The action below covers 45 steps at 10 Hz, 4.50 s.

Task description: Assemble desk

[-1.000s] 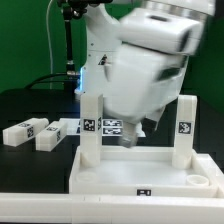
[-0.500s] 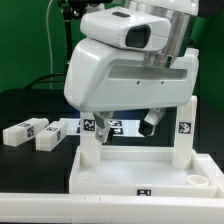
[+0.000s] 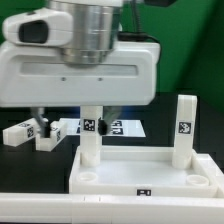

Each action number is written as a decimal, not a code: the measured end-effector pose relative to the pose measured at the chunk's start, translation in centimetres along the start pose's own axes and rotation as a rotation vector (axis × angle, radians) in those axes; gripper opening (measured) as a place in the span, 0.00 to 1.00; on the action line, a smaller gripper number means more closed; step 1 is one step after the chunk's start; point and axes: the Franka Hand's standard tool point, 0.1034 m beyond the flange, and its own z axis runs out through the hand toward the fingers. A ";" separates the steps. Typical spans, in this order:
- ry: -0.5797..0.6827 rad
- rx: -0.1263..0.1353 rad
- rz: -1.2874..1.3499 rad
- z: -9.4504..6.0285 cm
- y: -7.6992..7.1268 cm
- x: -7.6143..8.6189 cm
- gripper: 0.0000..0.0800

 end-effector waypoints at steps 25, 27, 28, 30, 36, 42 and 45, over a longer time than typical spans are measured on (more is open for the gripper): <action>-0.354 0.277 0.457 6.7 4.0 -17.6 0.81; -0.507 0.341 0.475 7.2 3.5 -18.8 0.81; -0.560 0.359 0.464 7.3 3.4 -18.6 0.81; -0.683 0.408 0.449 7.7 2.8 -19.1 0.81; -0.885 0.459 0.438 9.8 2.7 -19.8 0.81; -0.883 0.451 0.438 10.6 1.9 -19.4 0.81; -0.900 0.444 0.457 10.8 1.6 -19.4 0.70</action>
Offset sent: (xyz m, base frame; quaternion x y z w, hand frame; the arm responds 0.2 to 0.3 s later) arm 0.0000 0.0000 0.0000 0.0000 0.0000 0.0000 1.0000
